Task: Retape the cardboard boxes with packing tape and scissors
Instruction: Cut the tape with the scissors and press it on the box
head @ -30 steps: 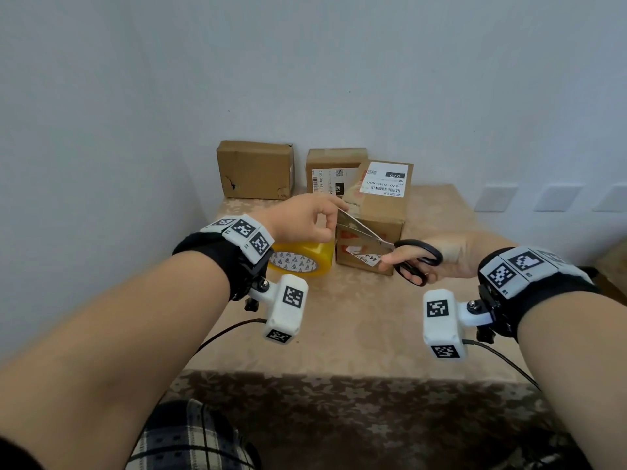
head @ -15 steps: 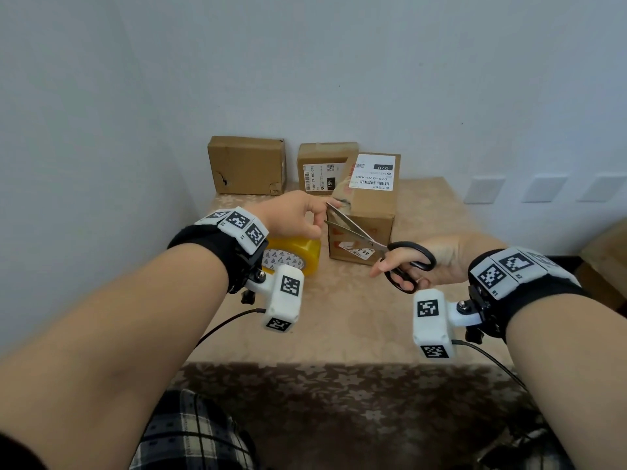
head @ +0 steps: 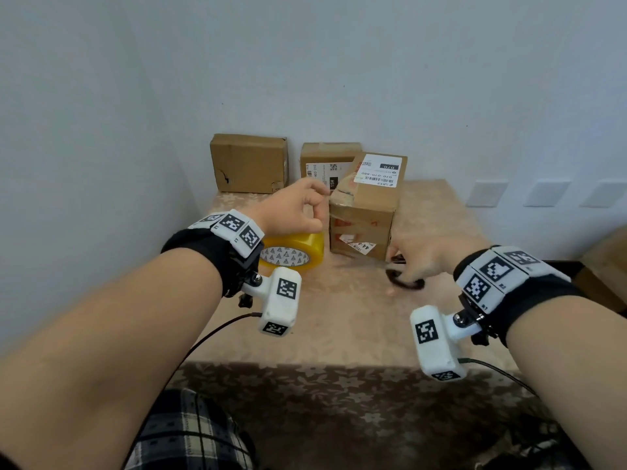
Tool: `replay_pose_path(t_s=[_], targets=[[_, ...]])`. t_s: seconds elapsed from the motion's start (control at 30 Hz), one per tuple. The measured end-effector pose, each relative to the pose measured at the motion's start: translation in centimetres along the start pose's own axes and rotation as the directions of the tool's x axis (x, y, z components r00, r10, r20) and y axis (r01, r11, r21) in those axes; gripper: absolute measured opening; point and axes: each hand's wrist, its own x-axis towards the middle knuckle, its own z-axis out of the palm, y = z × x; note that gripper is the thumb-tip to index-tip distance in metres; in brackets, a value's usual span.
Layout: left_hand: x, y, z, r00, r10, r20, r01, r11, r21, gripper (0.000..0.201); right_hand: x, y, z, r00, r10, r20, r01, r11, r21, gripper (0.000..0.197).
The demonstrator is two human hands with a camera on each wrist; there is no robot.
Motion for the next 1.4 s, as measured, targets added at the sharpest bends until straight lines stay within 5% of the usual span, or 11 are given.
replay_pose_path(t_s=[0.1,0.17,0.23,0.3,0.4,0.47,0.57,0.8,1.07,1.2,1.4], targets=[[-0.4,-0.6,-0.4,0.998,-0.013,-0.056,0.013,1.0,0.01,0.005,-0.1,-1.0,-0.6,0.998,0.022,0.053,-0.018,0.997,-0.08,0.073],[-0.7,-0.8,-0.5,0.998,-0.037,-0.059,0.036,0.999,-0.015,0.006,-0.5,-1.8,-1.2,0.991,-0.047,-0.127,0.038,0.997,-0.074,0.032],[-0.9,-0.9,-0.3,0.996,-0.067,-0.052,0.064,0.996,-0.063,0.013,-1.1,-2.8,-2.1,0.878,-0.132,-0.46,0.085,0.989,-0.12,0.006],[-1.0,-0.9,-0.1,0.995,-0.081,-0.051,0.075,0.992,-0.106,0.019,-0.8,-3.8,-2.3,0.747,-0.209,-0.631,0.107,0.975,-0.197,0.027],[-0.9,-0.9,0.5,0.993,-0.093,-0.075,0.081,0.985,-0.15,0.019,2.1,-4.8,-1.7,0.758,-0.28,-0.589,0.152,0.954,-0.257,0.075],[-0.7,-1.0,0.7,0.991,-0.097,-0.097,0.079,0.982,-0.174,0.016,3.6,-5.1,-1.0,0.775,-0.3,-0.557,0.147,0.942,-0.303,0.082],[-0.4,-1.4,0.8,0.986,-0.118,-0.121,0.091,0.974,-0.207,0.011,4.8,-5.2,-0.3,0.69,-0.347,-0.635,0.149,0.927,-0.345,0.072],[0.0,-2.3,0.3,0.969,-0.166,-0.186,0.12,0.965,-0.235,0.006,6.6,-3.7,0.7,0.387,-0.534,-0.751,0.254,0.845,-0.47,0.012],[0.1,-1.5,0.6,0.979,-0.137,-0.151,0.095,0.961,-0.259,0.007,4.6,-2.9,0.1,0.531,-0.434,-0.728,0.435,0.877,-0.205,0.017],[0.4,-1.0,1.0,0.972,-0.159,-0.175,0.106,0.955,-0.277,0.009,5.5,-4.8,-1.0,0.63,-0.353,-0.692,0.291,0.933,-0.21,0.047],[0.0,-2.2,0.5,0.949,-0.221,-0.226,0.162,0.954,-0.254,0.006,8.3,-6.4,0.2,0.706,-0.229,-0.67,0.045,0.959,-0.28,0.052]])
